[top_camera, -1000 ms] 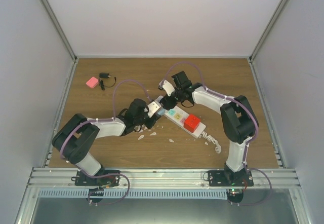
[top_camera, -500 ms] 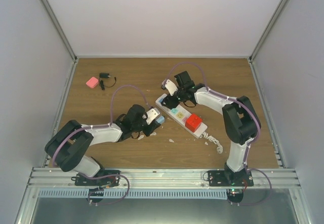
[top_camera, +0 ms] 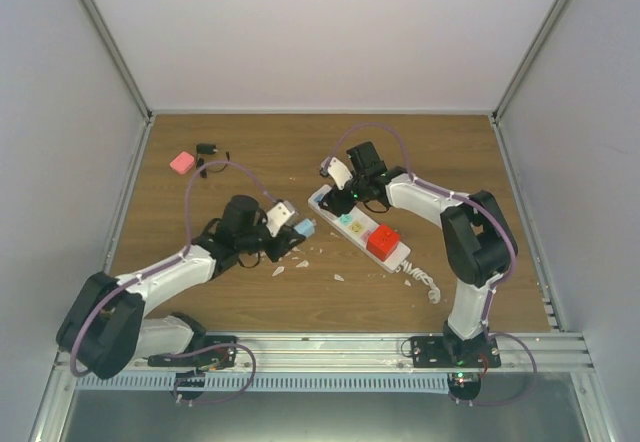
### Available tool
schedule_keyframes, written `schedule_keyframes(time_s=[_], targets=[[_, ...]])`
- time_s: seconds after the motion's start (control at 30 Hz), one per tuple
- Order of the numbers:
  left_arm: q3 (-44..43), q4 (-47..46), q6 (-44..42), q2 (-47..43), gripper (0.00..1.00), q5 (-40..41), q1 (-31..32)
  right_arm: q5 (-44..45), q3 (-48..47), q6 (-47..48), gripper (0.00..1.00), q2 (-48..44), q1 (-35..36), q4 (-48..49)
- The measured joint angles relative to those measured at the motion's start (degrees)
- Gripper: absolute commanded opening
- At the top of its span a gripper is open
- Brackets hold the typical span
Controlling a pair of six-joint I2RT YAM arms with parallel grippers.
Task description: Pull the plug off the socket
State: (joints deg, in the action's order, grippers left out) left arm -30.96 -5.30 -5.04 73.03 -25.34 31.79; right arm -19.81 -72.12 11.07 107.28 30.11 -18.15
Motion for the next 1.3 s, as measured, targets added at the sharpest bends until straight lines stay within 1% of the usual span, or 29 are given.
schedule_keyframes(time_s=[0.2,0.4,0.57,0.67,0.8,0.9,1.17,1.3], targets=[[-2.0,7.3,-0.9,-7.5,0.2,-6.0,-9.9,-0.2,0.8,1.7,0.83,-0.1,-0.7,-1.3],[-2.9,13.8,-0.8,-9.9,0.2,-11.6,-19.4,-0.2,0.4,3.4,0.94,-0.1,-1.2,-3.0],[-3.6,18.5,-0.7,-10.0,0.21,-14.2,-26.0,-0.6,-0.2,4.4,0.99,-0.1,-1.2,-3.6],[-5.1,20.6,-0.7,-9.5,0.21,-16.0,-29.2,-1.2,-0.6,5.0,1.0,-0.2,-1.2,-3.9],[-8.2,23.6,-1.3,-6.6,0.23,-18.9,-34.6,-1.6,-1.7,6.0,1.0,-0.2,-1.2,-4.5],[-11.8,26.3,-2.8,-2.4,0.23,-21.4,-38.7,-1.7,-2.7,6.7,1.0,-0.6,-1.2,-5.0],[-23.4,32.2,-6.1,11.3,0.24,-26.7,-51.1,-2.2,-4.3,8.6,1.0,-3.6,-2.3,-6.4],[-29.0,34.0,-8.0,17.6,0.24,-27.0,-54.9,-2.4,-4.5,8.9,1.0,-4.4,-3.7,-7.2]])
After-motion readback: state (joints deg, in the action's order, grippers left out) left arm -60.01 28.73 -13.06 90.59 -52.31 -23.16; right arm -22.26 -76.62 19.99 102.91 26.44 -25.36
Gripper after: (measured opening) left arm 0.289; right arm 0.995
